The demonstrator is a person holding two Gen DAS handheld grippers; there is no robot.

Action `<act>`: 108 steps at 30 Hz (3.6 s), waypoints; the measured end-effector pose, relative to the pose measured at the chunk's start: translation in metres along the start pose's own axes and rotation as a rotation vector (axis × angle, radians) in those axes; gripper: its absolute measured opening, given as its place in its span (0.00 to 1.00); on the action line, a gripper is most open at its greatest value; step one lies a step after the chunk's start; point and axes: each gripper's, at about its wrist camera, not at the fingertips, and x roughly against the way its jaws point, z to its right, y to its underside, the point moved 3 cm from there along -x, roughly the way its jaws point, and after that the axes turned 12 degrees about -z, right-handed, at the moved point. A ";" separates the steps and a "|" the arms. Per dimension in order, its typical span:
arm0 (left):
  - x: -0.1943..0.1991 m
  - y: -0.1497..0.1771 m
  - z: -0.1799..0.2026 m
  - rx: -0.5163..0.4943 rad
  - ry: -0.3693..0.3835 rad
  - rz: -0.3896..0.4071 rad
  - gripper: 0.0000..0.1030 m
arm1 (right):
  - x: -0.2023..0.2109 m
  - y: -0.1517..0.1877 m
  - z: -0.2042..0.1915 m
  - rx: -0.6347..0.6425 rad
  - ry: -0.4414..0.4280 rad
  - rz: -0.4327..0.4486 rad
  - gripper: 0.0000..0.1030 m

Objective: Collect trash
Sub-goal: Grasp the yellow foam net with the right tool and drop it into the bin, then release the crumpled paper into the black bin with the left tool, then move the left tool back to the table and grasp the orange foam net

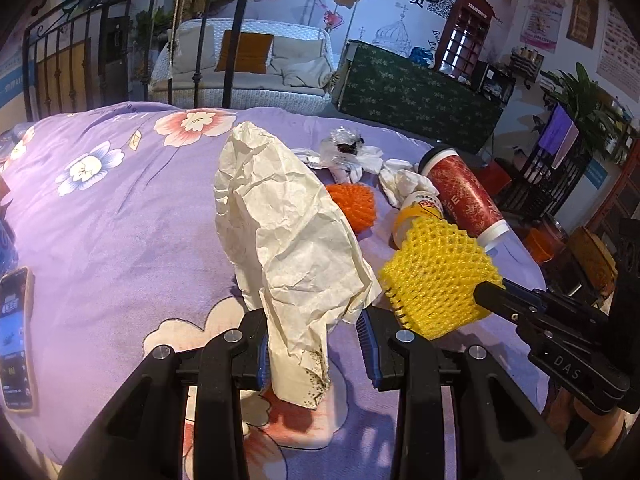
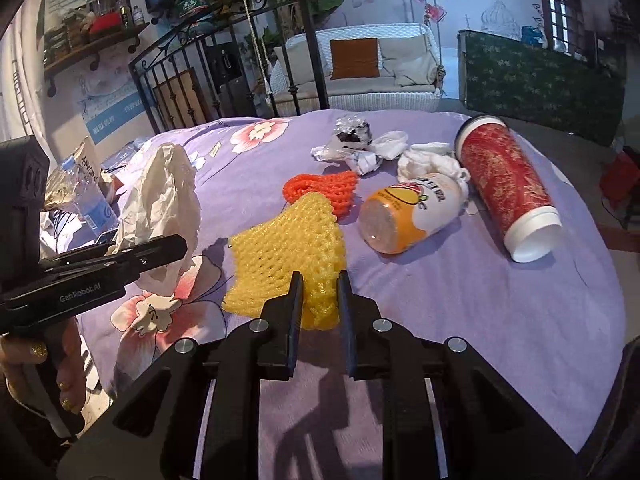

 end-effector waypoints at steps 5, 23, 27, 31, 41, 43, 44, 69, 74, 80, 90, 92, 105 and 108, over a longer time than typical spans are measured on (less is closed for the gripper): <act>-0.002 -0.001 0.031 -0.065 0.044 -0.003 0.33 | 0.042 0.017 0.027 -0.056 0.062 0.060 0.17; -0.015 -0.010 0.149 -0.327 0.225 0.003 0.33 | 0.179 0.106 0.168 -0.374 0.447 0.171 0.17; -0.019 -0.010 0.172 -0.379 0.264 -0.009 0.33 | 0.192 0.128 0.193 -0.442 0.533 0.160 0.17; -0.024 -0.006 0.194 -0.420 0.298 -0.021 0.33 | 0.194 0.149 0.217 -0.511 0.611 0.117 0.17; -0.037 0.009 0.232 -0.514 0.340 -0.055 0.33 | 0.151 0.188 0.256 -0.634 0.613 -0.016 0.20; -0.040 0.012 0.238 -0.534 0.341 -0.060 0.33 | 0.147 0.193 0.257 -0.644 0.609 -0.026 0.25; -0.039 0.014 0.242 -0.540 0.343 -0.063 0.33 | 0.145 0.196 0.259 -0.647 0.617 -0.037 0.34; -0.084 0.077 0.382 -0.815 0.519 -0.271 0.33 | 0.226 0.230 0.264 -0.785 0.769 0.146 0.84; -0.096 0.097 0.407 -0.877 0.517 -0.307 0.33 | 0.242 0.243 0.272 -0.825 0.798 0.160 0.84; -0.112 0.119 0.428 -0.948 0.496 -0.351 0.40 | 0.256 0.257 0.276 -0.861 0.817 0.174 0.85; -0.098 0.119 0.423 -0.928 0.546 -0.313 0.82 | 0.261 0.257 0.282 -0.873 0.823 0.184 0.85; -0.094 0.114 0.419 -0.923 0.543 -0.301 0.84 | 0.261 0.256 0.282 -0.874 0.818 0.190 0.86; -0.074 0.076 0.345 -0.787 0.390 -0.185 0.90 | 0.219 0.214 0.267 -0.785 0.710 0.150 0.88; -0.071 0.063 0.323 -0.732 0.367 -0.175 0.91 | 0.206 0.198 0.260 -0.744 0.673 0.141 0.88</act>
